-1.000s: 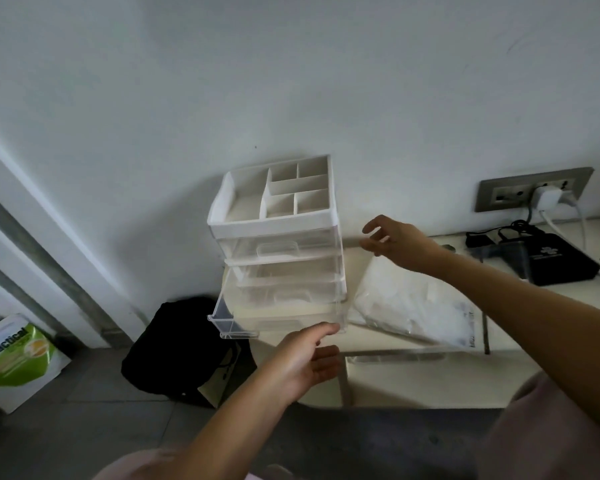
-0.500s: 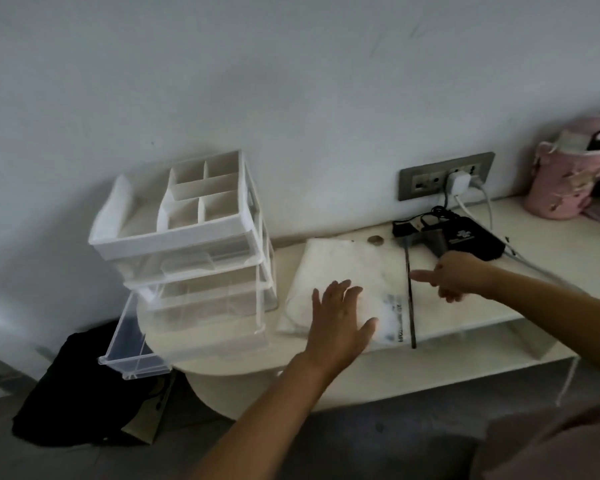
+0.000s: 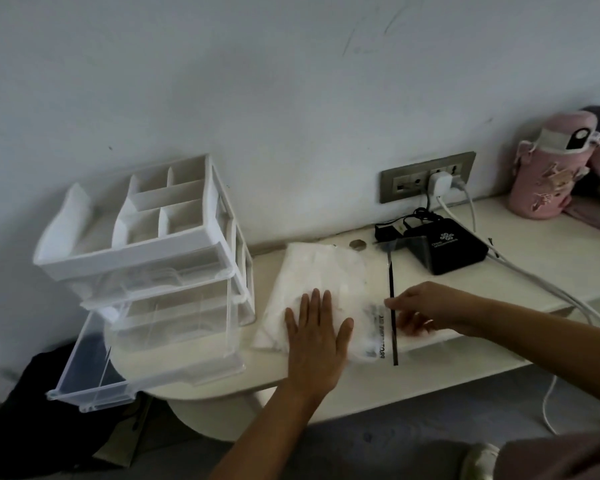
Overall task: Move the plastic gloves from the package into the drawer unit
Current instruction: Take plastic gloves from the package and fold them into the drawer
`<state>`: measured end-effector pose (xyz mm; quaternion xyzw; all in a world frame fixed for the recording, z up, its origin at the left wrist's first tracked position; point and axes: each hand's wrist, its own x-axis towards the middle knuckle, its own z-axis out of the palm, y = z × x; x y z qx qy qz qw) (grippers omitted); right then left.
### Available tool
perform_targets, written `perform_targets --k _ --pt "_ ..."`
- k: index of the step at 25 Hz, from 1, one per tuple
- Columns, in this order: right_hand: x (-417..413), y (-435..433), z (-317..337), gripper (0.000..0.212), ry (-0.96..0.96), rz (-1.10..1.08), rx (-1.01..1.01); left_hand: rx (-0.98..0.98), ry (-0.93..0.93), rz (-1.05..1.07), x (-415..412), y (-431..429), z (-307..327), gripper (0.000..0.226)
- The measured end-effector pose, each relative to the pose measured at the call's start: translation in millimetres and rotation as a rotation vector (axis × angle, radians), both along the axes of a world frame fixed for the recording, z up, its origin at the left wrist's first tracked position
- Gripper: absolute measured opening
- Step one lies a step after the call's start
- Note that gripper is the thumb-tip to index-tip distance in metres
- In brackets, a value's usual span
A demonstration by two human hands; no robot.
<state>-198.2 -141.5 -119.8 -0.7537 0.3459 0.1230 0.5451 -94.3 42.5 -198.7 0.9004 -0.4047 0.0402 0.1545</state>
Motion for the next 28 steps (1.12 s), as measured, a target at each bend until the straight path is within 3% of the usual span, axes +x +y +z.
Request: perform_targets --k 2,4,6,8,9,10,12,13,15,17,21,28 --pt "4.5 3.1 -4.4 0.027 0.006 0.044 -0.107 -0.013 -0.053 0.021 0.5 -1.3 -2.0 0.069" --pt "10.2 6.3 -6.6 0.018 -0.051 0.027 -0.066 -0.011 -0.072 0.033 -0.4 -1.8 -2.3 0.067" --pt "13.4 7.8 -1.7 0.013 -0.16 -0.054 0.128 -0.023 -0.087 0.059 -0.4 -2.9 -3.2 0.065" --pt "14.8 5.9 5.5 0.017 -0.281 -0.12 0.47 -0.051 -0.103 0.084 0.4 -3.1 -6.4 0.062" --pt "15.1 7.3 7.6 0.02 -0.301 -0.082 0.526 -0.062 -0.111 0.088 0.8 -3.1 -8.0 0.061" --pt "15.3 10.2 8.2 0.02 -0.294 0.018 0.424 -0.062 -0.109 0.089 1.0 -3.1 -9.2 0.061" --pt "15.6 15.1 3.1 0.022 -0.203 0.391 -0.224 -0.058 -0.12 0.082 1.9 -3.0 -12.1 0.062" --pt "16.9 17.2 -1.1 0.034 -0.178 0.555 -0.511 -0.059 -0.131 0.078 2.5 -3.3 -12.8 0.063" --pt "18.9 23.5 -4.7 0.053 -0.157 0.747 -0.746 -0.071 -0.145 0.064 3.0 -3.8 -13.5 0.064" --pt "21.3 26.8 -5.9 0.048 -0.162 0.754 -0.771 -0.107 -0.159 0.059 2.7 -4.1 -13.3 0.064" --pt "27.4 28.0 -13.5 0.011 -0.291 0.611 -0.788 -0.222 -0.115 0.059 -0.6 -4.0 -10.3 0.062" --pt "26.5 28.0 1.5 0.017 -0.314 0.511 -0.731 -0.263 -0.138 -0.059 0.9 -1.1 -11.4 0.057"
